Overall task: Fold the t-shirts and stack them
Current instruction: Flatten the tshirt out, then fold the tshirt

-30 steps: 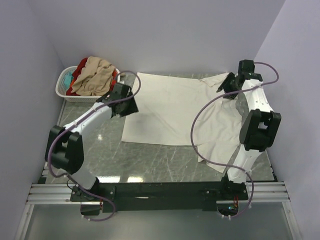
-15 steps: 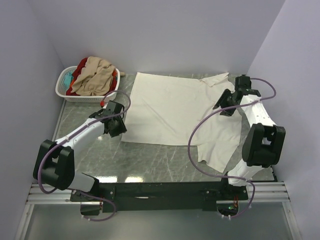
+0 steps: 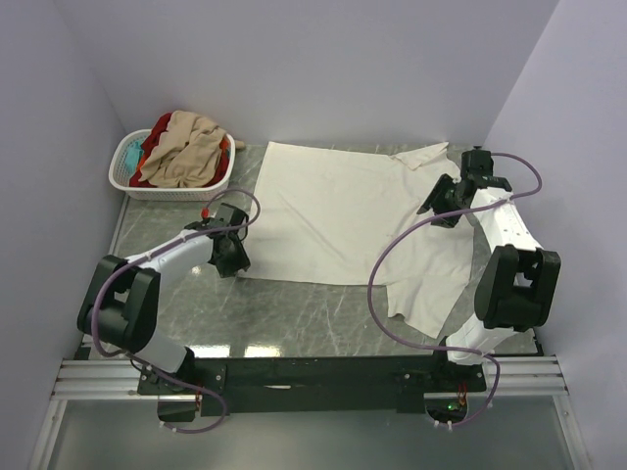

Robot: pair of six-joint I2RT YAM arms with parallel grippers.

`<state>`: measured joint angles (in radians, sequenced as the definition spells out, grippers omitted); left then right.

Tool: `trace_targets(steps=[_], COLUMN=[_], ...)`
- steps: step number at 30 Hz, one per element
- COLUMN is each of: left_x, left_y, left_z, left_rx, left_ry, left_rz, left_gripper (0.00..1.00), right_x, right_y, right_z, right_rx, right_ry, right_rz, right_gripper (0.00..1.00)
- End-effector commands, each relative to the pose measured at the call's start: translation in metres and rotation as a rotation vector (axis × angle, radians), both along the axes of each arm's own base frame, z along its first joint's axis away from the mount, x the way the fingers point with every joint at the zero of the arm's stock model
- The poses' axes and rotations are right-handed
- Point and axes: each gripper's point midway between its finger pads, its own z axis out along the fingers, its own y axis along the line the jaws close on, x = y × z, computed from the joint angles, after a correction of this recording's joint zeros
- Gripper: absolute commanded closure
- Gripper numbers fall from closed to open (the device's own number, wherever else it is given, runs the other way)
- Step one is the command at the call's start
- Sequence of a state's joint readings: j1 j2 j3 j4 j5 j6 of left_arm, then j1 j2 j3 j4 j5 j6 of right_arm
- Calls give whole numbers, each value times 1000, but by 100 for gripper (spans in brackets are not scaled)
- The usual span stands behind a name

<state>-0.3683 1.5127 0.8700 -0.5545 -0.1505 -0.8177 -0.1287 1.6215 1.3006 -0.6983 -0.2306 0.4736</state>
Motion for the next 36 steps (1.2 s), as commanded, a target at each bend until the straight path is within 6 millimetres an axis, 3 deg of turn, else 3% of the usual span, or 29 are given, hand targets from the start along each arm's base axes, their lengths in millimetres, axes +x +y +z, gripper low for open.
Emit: trace_targets(steps=[1, 8, 10, 17, 28, 32, 36], left_x=[4, 7, 7, 11, 65, 76, 88], left_y=[-4, -3, -4, -9, 21, 28, 35], left_z=[-3, -10, -12, -11, 20, 20, 18], left_rx=[-15, 13, 12, -3, -17, -21, -38], left_ry=[-1, 33, 40, 41, -62, -72, -82], left_rz=[10, 0, -3, -9, 54, 48, 40], left_gripper=[59, 62, 67, 100, 100, 100, 100], right_x=[4, 4, 3, -4, -28, -27, -18], right_y=[3, 3, 3, 8, 37, 39, 43], right_z=[14, 10, 8, -1, -54, -79, -90], right_rx=[-6, -5, -7, -14, -32, -34, -61], right_ry=[-59, -50, -44, -22, 117, 181, 209], right_rz=[26, 26, 28, 46, 119, 117, 123], right_gripper=[44, 44, 44, 44, 44, 44, 45])
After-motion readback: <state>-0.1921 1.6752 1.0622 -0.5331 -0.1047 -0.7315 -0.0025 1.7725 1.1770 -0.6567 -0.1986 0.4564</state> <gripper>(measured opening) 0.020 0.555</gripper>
